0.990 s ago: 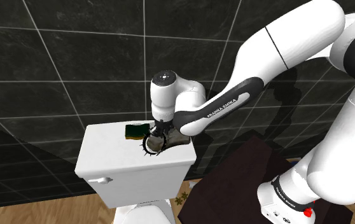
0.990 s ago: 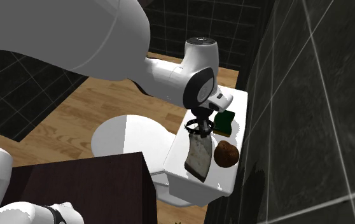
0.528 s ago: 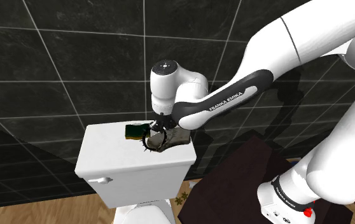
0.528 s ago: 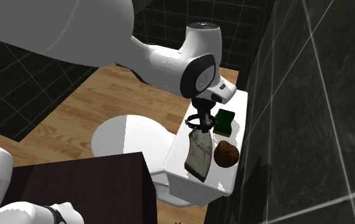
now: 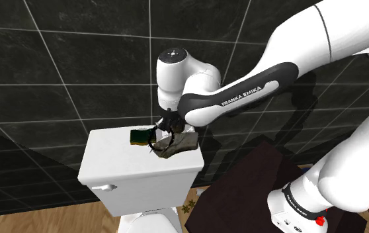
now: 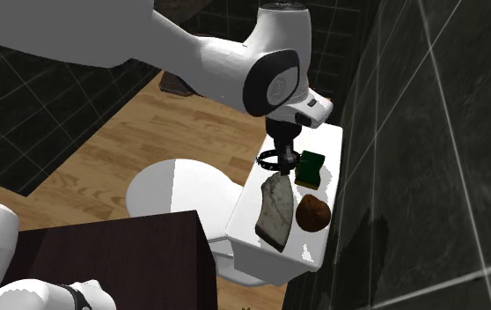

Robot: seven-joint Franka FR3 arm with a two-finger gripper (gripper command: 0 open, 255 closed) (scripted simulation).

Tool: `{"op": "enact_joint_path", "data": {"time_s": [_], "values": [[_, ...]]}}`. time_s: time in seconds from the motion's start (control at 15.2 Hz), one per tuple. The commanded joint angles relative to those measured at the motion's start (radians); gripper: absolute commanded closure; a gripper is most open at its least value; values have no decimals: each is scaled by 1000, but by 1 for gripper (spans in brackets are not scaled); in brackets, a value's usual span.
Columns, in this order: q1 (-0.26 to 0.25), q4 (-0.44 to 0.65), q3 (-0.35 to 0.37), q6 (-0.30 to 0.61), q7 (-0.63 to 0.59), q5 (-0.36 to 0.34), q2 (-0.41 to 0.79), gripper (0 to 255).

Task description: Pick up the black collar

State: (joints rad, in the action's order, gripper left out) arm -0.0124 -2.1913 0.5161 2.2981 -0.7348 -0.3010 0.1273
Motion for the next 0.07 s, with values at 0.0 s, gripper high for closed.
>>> {"op": "enact_joint_path", "data": {"time_s": [0.0], "values": [[0,5,1,-8,4,5,-4,255]]}}
